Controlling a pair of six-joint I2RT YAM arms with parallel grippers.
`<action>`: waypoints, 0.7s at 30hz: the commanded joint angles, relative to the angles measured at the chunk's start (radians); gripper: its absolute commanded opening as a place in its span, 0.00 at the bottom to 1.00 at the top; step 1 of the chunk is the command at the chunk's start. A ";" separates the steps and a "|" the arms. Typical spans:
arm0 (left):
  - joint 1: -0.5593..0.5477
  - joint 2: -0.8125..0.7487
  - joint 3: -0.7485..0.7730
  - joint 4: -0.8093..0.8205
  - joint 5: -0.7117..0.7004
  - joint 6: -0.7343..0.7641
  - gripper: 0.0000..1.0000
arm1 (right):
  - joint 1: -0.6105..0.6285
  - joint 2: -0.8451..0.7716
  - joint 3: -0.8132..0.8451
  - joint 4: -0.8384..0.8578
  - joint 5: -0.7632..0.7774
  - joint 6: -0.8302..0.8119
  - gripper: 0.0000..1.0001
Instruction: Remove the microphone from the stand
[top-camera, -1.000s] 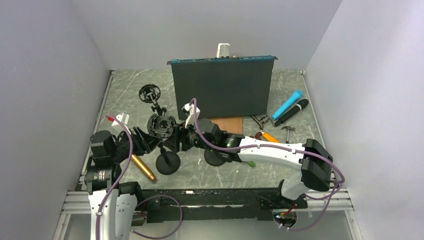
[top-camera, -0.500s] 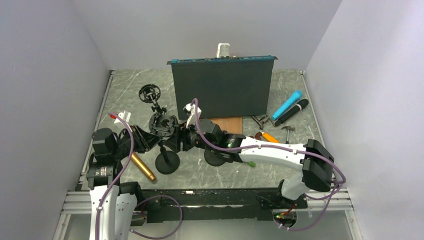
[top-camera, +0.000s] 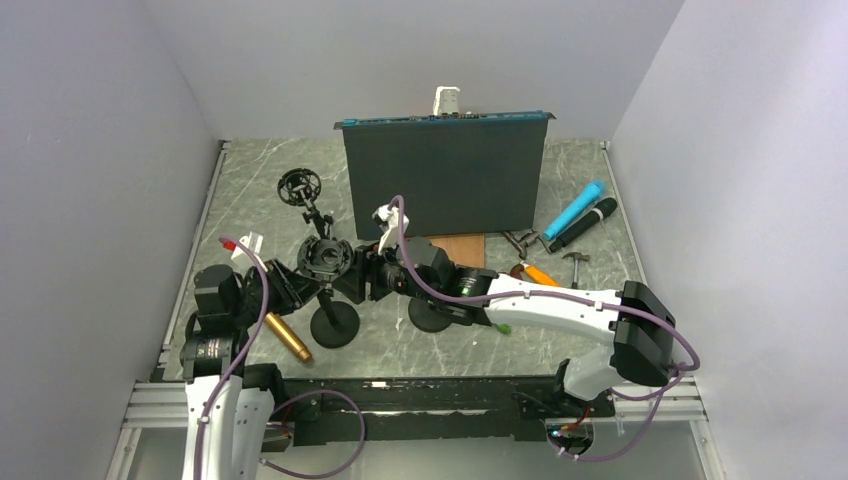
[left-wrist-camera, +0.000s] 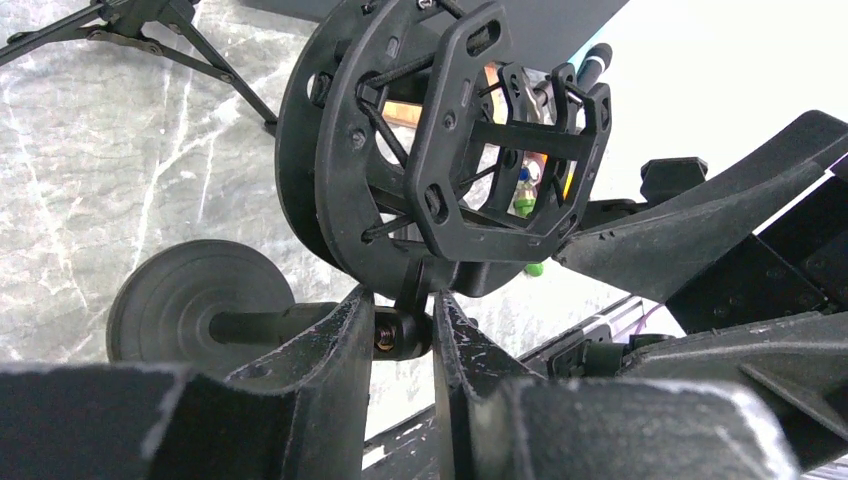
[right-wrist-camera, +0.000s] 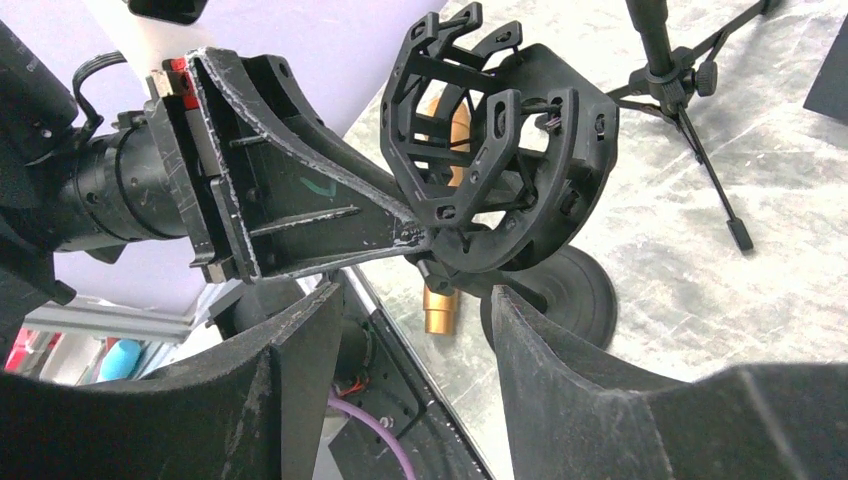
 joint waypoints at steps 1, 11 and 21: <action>-0.003 0.019 -0.068 -0.135 -0.082 -0.018 0.04 | -0.003 -0.042 -0.005 0.043 0.019 -0.011 0.59; -0.003 0.049 0.126 -0.151 -0.061 0.058 0.51 | -0.004 -0.082 0.051 -0.060 0.038 -0.119 0.63; -0.003 0.073 0.348 -0.137 -0.016 0.151 0.82 | -0.005 -0.232 0.116 -0.249 0.179 -0.306 0.96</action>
